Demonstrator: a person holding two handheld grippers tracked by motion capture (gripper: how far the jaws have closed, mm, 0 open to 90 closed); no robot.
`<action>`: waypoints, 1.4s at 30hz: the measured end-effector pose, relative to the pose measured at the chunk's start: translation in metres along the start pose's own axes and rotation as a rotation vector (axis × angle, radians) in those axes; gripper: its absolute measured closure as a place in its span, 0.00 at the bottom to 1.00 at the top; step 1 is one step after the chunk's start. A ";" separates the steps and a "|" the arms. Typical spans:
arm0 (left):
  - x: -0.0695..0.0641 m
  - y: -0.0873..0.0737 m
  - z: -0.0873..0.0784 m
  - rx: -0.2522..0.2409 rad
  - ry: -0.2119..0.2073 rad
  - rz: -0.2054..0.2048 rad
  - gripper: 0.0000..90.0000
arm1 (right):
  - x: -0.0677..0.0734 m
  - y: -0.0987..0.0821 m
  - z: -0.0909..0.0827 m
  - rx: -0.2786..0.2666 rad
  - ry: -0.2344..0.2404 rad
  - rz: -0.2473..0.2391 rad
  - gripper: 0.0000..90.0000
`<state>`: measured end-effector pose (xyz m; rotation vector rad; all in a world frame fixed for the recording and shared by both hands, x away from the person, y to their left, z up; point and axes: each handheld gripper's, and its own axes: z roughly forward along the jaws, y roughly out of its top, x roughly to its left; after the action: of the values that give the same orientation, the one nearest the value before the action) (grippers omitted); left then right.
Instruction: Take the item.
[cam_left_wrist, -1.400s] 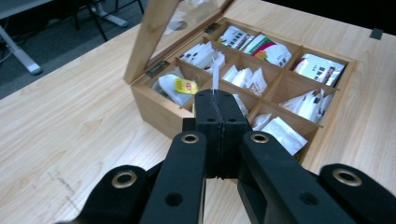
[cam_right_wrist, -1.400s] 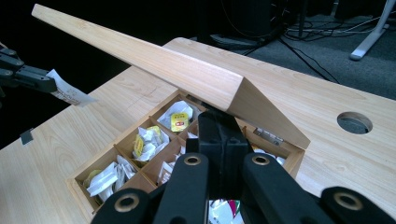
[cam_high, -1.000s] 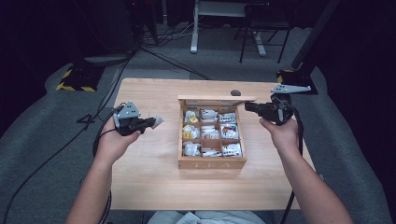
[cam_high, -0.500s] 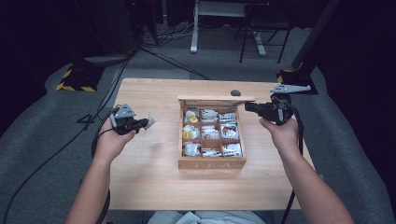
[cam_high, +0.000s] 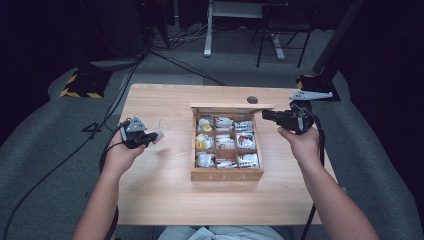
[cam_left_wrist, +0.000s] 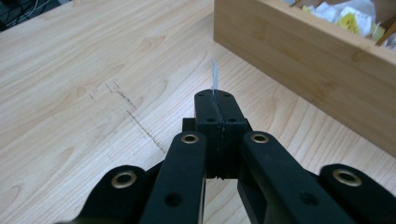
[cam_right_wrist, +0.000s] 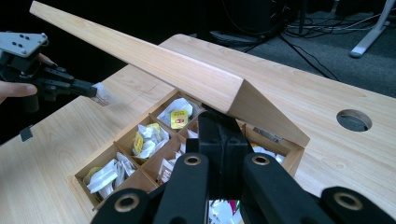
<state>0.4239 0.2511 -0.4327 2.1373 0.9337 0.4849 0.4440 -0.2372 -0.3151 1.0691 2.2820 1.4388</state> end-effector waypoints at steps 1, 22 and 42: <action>0.000 -0.001 0.001 0.005 0.003 0.001 1.00 | 0.000 0.000 0.000 0.000 0.000 0.000 1.00; -0.005 -0.016 0.014 0.076 0.013 0.014 1.00 | -0.001 -0.003 0.002 0.005 0.005 0.005 1.00; -0.025 -0.011 0.006 0.027 -0.055 -0.058 0.56 | -0.002 -0.004 0.003 0.011 0.008 0.007 1.00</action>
<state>0.4057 0.2340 -0.4459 2.1302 0.9730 0.3848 0.4448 -0.2378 -0.3204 1.0771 2.2973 1.4371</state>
